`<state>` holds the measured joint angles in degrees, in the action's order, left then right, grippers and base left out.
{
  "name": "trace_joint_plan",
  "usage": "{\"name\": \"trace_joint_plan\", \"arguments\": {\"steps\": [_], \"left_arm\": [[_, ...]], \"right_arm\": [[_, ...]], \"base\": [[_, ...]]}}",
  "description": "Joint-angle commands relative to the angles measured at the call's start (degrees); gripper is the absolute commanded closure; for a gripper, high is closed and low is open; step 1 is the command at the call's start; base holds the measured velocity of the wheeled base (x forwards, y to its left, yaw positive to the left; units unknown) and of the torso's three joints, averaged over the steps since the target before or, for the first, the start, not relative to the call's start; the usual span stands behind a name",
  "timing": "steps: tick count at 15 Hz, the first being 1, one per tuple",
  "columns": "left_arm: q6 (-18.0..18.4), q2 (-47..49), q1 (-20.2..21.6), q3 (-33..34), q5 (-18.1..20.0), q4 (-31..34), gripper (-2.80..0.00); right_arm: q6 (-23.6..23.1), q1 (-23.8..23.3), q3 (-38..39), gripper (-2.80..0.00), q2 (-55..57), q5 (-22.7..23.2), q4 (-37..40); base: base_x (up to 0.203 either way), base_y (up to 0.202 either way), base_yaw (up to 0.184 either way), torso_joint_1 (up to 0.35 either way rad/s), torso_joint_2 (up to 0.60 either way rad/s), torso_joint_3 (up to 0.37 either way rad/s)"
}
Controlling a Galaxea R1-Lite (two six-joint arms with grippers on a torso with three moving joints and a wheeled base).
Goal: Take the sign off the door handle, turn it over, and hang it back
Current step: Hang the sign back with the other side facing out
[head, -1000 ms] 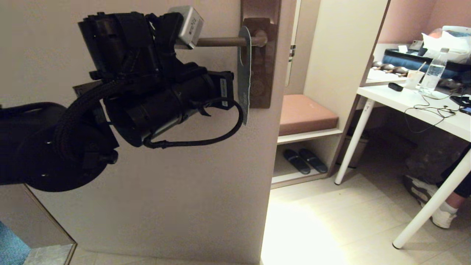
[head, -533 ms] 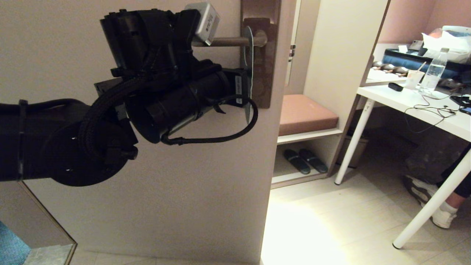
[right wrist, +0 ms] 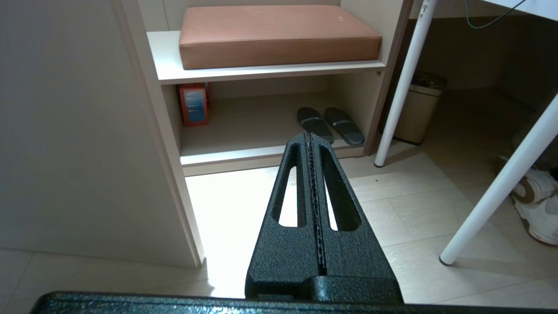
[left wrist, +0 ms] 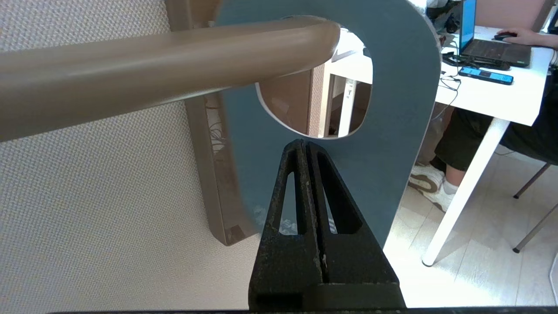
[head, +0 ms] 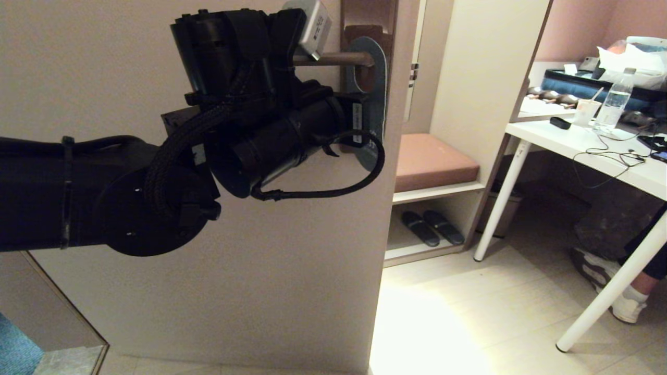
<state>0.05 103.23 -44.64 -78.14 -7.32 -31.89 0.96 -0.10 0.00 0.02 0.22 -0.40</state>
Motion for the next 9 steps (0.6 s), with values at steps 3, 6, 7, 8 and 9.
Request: {"name": "trace_joint_plan", "arguments": {"steps": [3, 6, 7, 8, 9], "left_arm": [[0.1, 0.5, -1.1, -1.4, -0.1, 0.0, 0.00], [0.2, 1.4, -1.9, -2.6, -0.1, 0.0, 0.00], [0.2, 1.8, -2.3, -2.9, -0.1, 0.0, 0.00], [0.1, 1.9, -2.5, -3.0, -0.1, 0.0, 0.00], [0.2, 2.1, -2.6, -3.1, -0.1, 0.0, 0.00]], "right_arm": [[0.0, 0.0, 0.0, 0.00, 0.0, 0.0, 0.0], [0.0, 0.0, 0.0, 0.00, 0.0, 0.0, 0.0], [0.0, 0.0, 0.0, 0.00, 0.0, 0.0, 0.0], [0.0, 0.0, 0.0, 0.00, 0.0, 0.0, 0.0], [0.0, 0.0, 0.0, 0.00, 0.0, 0.0, 0.0]], "base": [[0.000, 0.000, 0.000, 0.000, 0.00, 0.000], [0.000, 0.000, 0.000, 0.000, 0.00, 0.000], [0.000, 0.000, 0.000, 0.000, 0.00, 0.000], [0.000, 0.000, 0.000, 0.000, 0.00, 0.000], [0.000, 0.000, 0.000, 0.000, 0.00, 0.000]]}}
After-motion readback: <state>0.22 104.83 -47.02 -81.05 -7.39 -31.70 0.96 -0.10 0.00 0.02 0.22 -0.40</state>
